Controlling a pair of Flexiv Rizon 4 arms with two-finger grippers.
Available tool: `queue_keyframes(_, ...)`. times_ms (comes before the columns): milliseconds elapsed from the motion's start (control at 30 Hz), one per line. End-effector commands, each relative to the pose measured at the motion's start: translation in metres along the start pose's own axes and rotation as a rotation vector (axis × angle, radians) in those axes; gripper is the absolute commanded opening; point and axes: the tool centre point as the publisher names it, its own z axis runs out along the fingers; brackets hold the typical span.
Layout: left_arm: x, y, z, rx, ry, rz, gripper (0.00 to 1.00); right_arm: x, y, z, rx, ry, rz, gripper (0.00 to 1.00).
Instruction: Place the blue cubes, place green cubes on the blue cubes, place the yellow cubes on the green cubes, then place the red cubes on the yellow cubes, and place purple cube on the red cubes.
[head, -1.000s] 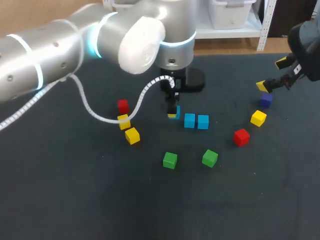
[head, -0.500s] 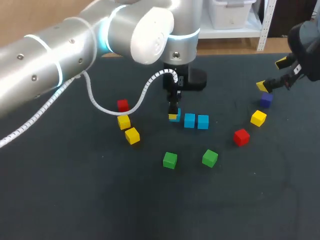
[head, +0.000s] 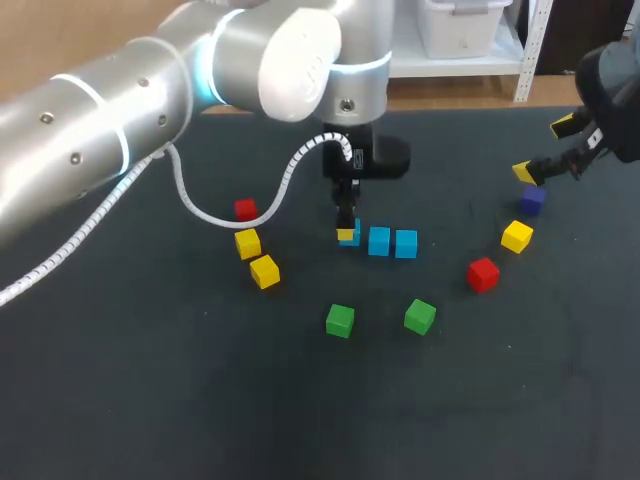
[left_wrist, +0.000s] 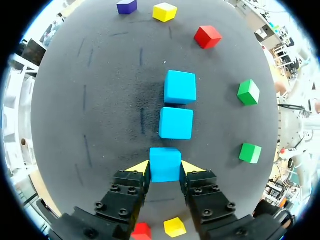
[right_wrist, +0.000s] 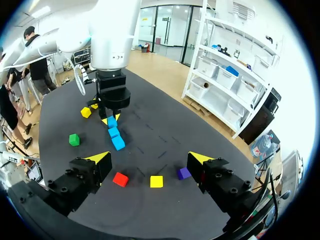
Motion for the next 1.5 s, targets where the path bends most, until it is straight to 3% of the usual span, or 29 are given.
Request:
queue_keyframes(33, 0.0006, -0.0010, 0.0008, 0.001, -0.007, 0.004, 0.00, 0.0009, 0.0012, -0.0003, 0.006, -0.002, 0.000, 1.00)
queue_keyframes(633, -0.0028, -0.0046, 0.0065, 0.000, 0.003, 0.013, 0.00, 0.0009, 0.0012, -0.0003, 0.006, -0.002, 0.000, 1.00)
queue_keyframes(667, -0.0030, -0.0046, 0.0066, 0.001, 0.004, 0.013, 0.10, 0.0009, 0.0012, -0.0003, 0.006, -0.002, 0.000, 1.00)
queue_keyframes(700, -0.0031, -0.0046, 0.0067, 0.001, 0.005, 0.012, 0.29, 0.0009, 0.0012, -0.0003, 0.006, -0.002, 0.000, 1.00)
queue_keyframes(767, -0.0029, -0.0047, 0.0069, 0.007, 0.005, 0.010, 0.42, 0.0009, 0.0012, -0.0003, 0.006, -0.002, 0.000, 1.00)
queue_keyframes(800, -0.0027, -0.0051, 0.0071, 0.011, 0.005, 0.010, 0.58, 0.0009, 0.0012, -0.0003, 0.006, -0.002, 0.000, 1.00)
queue_keyframes(833, -0.0026, -0.0053, 0.0071, 0.013, 0.005, 0.010, 0.85, 0.0009, 0.0012, -0.0003, 0.006, -0.002, 0.000, 1.00)
queue_keyframes(967, -0.0021, -0.0069, 0.0065, 0.018, 0.003, 0.010, 0.92, 0.0009, 0.0012, -0.0003, 0.006, -0.002, 0.000, 1.00)
queue_keyframes(1033, -0.0020, -0.0083, 0.0058, 0.025, -0.001, 0.013, 1.00, 0.0009, 0.0012, -0.0003, 0.006, -0.002, 0.000, 1.00)
queue_keyframes(1433, -0.0009, -0.0088, 0.0006, 0.013, -0.025, -0.023, 1.00, 0.0009, 0.0012, -0.0003, 0.006, -0.002, 0.000, 1.00)
queue_keyframes(1467, -0.0008, -0.0090, 0.0005, 0.012, -0.024, -0.024, 0.98, 0.0009, 0.0012, -0.0003, 0.006, -0.002, 0.000, 1.00)
queue_keyframes(1500, -0.0008, -0.0097, 0.0007, 0.011, -0.023, -0.025, 0.86, 0.0009, 0.0012, -0.0003, 0.006, -0.002, 0.000, 1.00)
